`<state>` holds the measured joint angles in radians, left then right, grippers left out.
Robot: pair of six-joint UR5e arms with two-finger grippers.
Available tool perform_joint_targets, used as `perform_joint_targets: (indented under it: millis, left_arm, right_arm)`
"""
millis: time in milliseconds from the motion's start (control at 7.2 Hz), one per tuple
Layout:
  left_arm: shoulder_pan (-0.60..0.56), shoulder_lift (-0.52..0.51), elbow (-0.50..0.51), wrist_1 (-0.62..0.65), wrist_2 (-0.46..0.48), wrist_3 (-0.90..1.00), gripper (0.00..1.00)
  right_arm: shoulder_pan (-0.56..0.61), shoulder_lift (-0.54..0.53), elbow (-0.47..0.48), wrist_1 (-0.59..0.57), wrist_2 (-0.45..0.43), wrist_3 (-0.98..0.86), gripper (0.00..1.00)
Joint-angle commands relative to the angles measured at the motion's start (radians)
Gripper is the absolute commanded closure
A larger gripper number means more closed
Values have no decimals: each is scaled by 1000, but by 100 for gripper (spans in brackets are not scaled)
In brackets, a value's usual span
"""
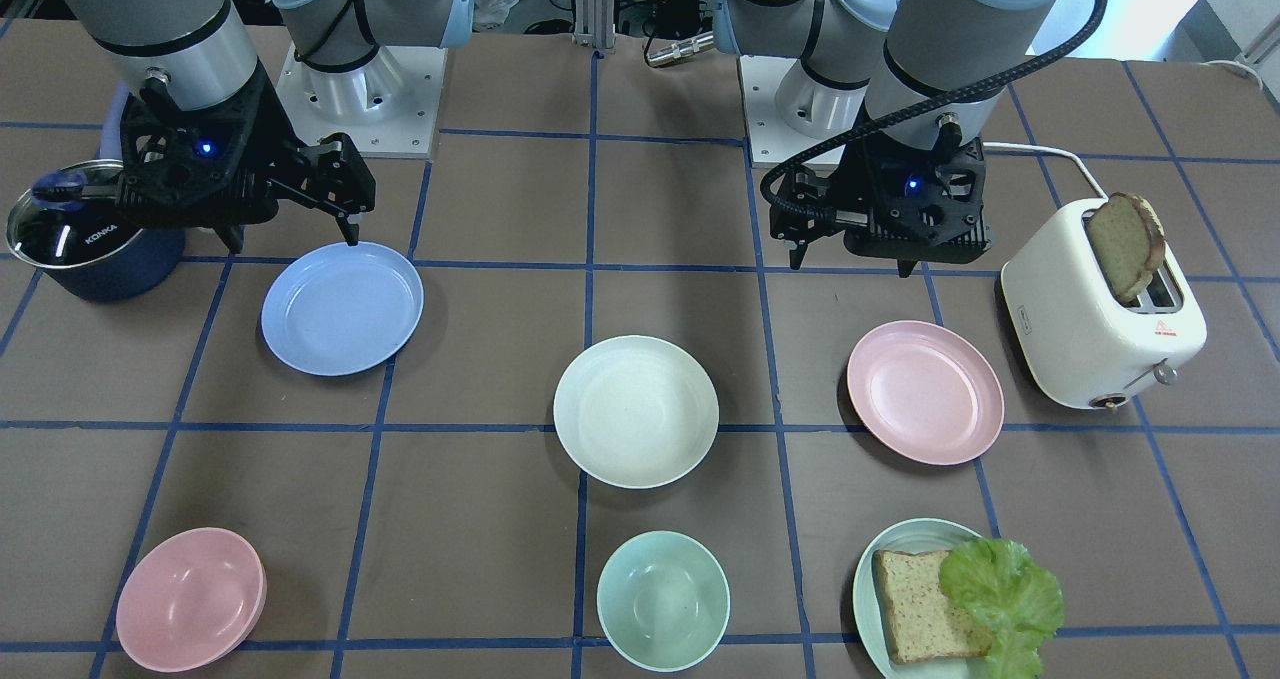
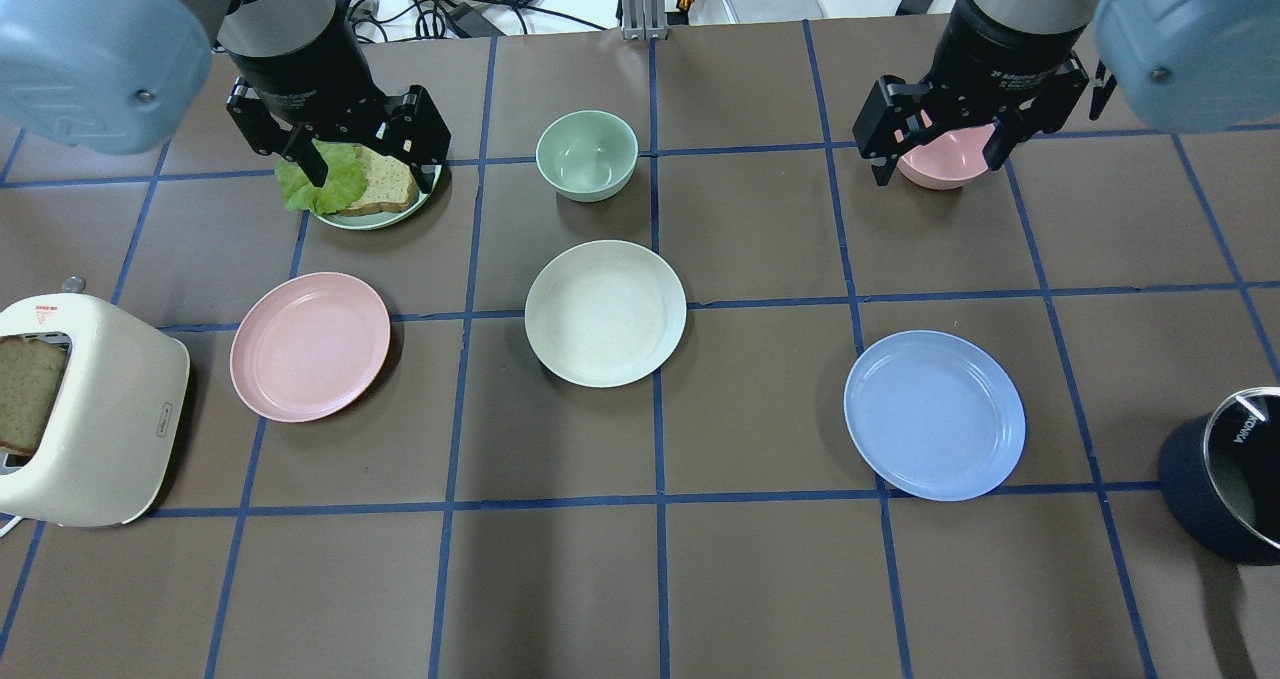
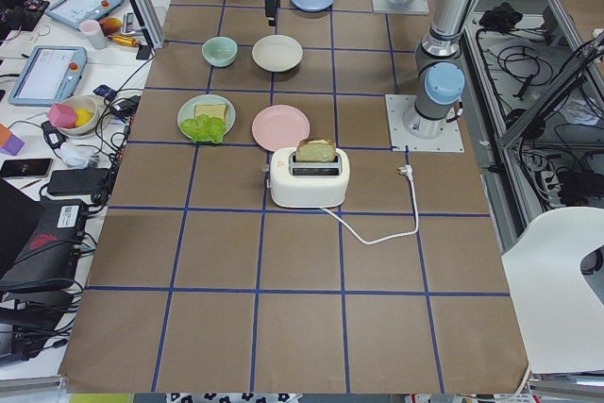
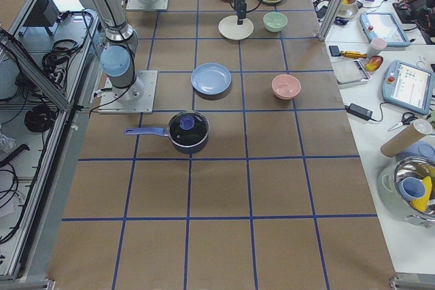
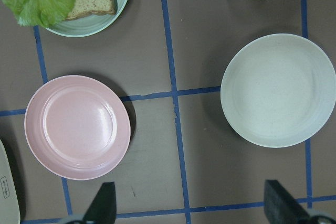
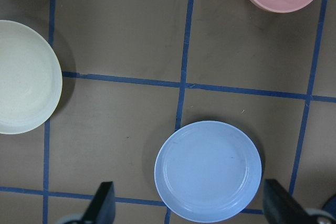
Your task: Stack three plates with pink and blue
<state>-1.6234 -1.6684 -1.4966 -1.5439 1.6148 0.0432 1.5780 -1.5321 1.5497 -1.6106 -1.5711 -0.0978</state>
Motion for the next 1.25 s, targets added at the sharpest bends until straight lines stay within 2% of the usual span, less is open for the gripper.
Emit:
perform_joint_targets:
  millis: [0, 1111]
  left_arm:
    - [2, 1, -2, -1, 2, 1, 0]
    - [5, -4, -10, -2, -1, 0, 0]
  right_arm:
    - [2, 0, 0, 0, 2, 1, 0]
    - [0, 10, 3, -11, 3, 4, 0]
